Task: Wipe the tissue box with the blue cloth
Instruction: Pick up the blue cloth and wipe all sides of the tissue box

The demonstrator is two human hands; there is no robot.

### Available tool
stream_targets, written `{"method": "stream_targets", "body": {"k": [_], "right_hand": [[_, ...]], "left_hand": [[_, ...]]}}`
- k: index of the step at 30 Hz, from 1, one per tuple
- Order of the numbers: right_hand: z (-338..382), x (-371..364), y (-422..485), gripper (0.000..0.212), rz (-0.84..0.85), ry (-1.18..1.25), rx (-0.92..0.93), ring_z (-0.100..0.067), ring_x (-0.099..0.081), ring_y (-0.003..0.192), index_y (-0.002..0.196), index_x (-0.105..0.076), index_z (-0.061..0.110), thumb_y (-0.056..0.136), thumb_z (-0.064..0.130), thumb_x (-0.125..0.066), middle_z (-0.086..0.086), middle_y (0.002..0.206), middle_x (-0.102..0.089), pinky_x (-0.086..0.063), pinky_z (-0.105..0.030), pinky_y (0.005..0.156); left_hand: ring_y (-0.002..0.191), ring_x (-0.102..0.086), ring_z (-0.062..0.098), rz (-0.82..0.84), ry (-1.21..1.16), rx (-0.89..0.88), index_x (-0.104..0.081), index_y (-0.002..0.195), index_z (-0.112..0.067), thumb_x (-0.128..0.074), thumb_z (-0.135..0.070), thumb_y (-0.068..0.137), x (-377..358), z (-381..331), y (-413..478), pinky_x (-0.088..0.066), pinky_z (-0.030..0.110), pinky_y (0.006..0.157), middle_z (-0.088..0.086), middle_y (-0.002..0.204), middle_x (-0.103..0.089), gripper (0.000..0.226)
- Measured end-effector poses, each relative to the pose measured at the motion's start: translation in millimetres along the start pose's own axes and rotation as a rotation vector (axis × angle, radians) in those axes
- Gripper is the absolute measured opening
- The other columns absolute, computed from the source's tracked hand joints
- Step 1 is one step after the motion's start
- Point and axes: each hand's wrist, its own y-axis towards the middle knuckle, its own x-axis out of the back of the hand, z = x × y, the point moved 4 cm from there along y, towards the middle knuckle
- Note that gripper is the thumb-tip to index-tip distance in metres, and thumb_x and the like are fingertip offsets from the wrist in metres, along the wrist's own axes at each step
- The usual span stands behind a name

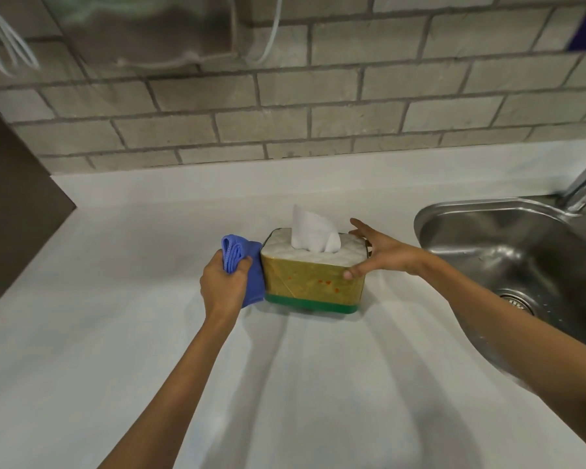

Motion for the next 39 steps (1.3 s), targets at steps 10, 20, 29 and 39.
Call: {"method": "stream_targets", "body": {"k": [10,20,29,39], "right_hand": [[-10.7,20.6,5.7,0.109,0.009,0.097,-0.037,-0.017,-0.037,0.125,0.147,-0.008,0.031,0.06,0.041,-0.072,-0.003,0.145,-0.036,-0.027,-0.028,0.105],[-16.3,31.7,27.0,0.094,0.0,0.23,-0.052,-0.027,-0.037,0.131,0.146,-0.013,0.03,0.071,0.035,-0.068,-0.007,0.129,-0.049,-0.021,-0.043,0.116],[-16.7,34.8,33.1,0.101,-0.007,0.241,-0.061,-0.025,-0.04,0.131,0.146,-0.013,0.031,0.063,0.038,-0.072,-0.014,0.136,-0.048,-0.023,-0.037,0.115],[-13.8,34.2,29.6,0.089,-0.025,0.207,-0.078,-0.023,-0.042,0.126,0.146,-0.011,0.03,0.078,0.03,-0.068,-0.009,0.127,-0.052,-0.028,-0.031,0.107]], "left_hand": [[0.087,-0.058,0.024,0.076,-0.191,0.029,-0.056,0.091,-0.016,-0.069,-0.022,0.082,-20.8,-14.4,3.6,-0.052,0.038,0.08,0.009,0.096,-0.061,0.016],[0.078,-0.059,-0.008,-0.114,-0.1,-0.408,-0.055,0.113,-0.009,-0.059,-0.02,0.085,-45.5,-34.4,-13.9,-0.045,0.005,0.07,-0.012,0.092,-0.065,0.03],[0.138,-0.032,0.038,0.038,0.357,-0.662,-0.058,0.104,-0.005,-0.06,-0.059,0.072,-89.0,-22.2,-18.6,-0.028,0.054,0.111,0.021,0.144,-0.041,0.062],[0.129,-0.045,0.044,0.007,0.771,-0.839,-0.051,0.135,-0.014,-0.033,-0.051,0.09,-124.7,-27.4,-39.2,-0.028,0.062,0.106,0.015,0.141,-0.051,0.061]]}}
